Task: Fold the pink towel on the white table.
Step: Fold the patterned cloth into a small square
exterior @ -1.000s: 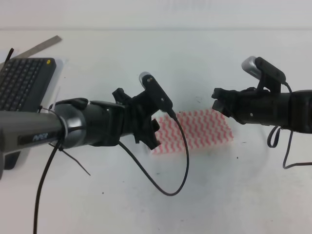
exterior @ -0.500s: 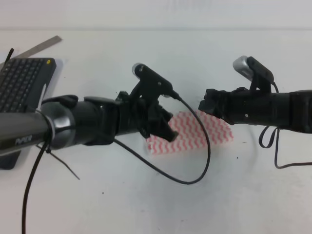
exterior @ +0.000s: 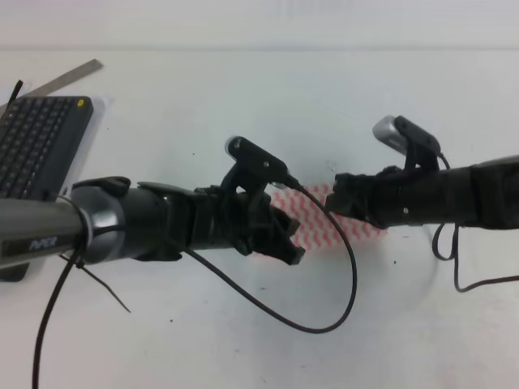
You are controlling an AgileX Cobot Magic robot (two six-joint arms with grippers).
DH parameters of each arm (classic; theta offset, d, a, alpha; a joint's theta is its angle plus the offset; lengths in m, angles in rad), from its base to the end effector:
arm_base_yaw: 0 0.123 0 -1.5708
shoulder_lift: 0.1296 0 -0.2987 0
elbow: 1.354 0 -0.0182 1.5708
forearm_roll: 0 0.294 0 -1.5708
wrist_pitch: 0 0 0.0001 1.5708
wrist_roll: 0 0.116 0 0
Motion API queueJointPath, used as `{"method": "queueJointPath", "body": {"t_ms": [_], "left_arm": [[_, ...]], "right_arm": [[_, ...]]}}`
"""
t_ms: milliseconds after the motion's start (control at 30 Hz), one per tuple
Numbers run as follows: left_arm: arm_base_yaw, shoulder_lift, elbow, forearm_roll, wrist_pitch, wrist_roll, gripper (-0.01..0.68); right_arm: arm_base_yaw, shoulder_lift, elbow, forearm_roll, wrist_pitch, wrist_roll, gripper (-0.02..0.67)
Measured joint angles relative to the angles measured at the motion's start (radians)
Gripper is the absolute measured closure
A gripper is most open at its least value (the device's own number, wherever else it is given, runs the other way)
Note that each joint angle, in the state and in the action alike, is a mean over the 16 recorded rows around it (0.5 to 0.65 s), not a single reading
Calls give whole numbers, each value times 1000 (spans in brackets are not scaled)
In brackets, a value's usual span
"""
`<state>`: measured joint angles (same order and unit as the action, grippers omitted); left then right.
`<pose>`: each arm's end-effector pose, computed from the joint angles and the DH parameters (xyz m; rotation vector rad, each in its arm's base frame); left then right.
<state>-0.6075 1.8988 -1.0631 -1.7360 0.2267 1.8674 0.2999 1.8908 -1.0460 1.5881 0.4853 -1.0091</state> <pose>0.3511 -0.2755 0.1305 0.9399 2.1116 -0.5036 0.3958 0.1791 0.1334 0.0806 2.4266 0.9892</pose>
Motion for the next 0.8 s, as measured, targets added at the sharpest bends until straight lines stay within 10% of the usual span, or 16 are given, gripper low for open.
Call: {"method": "queueJointPath", "body": {"t_ms": [800], "left_arm": [[1, 57, 0, 20, -88, 110, 656]], "right_arm": [[0, 73, -43, 54, -125, -20, 635]]}}
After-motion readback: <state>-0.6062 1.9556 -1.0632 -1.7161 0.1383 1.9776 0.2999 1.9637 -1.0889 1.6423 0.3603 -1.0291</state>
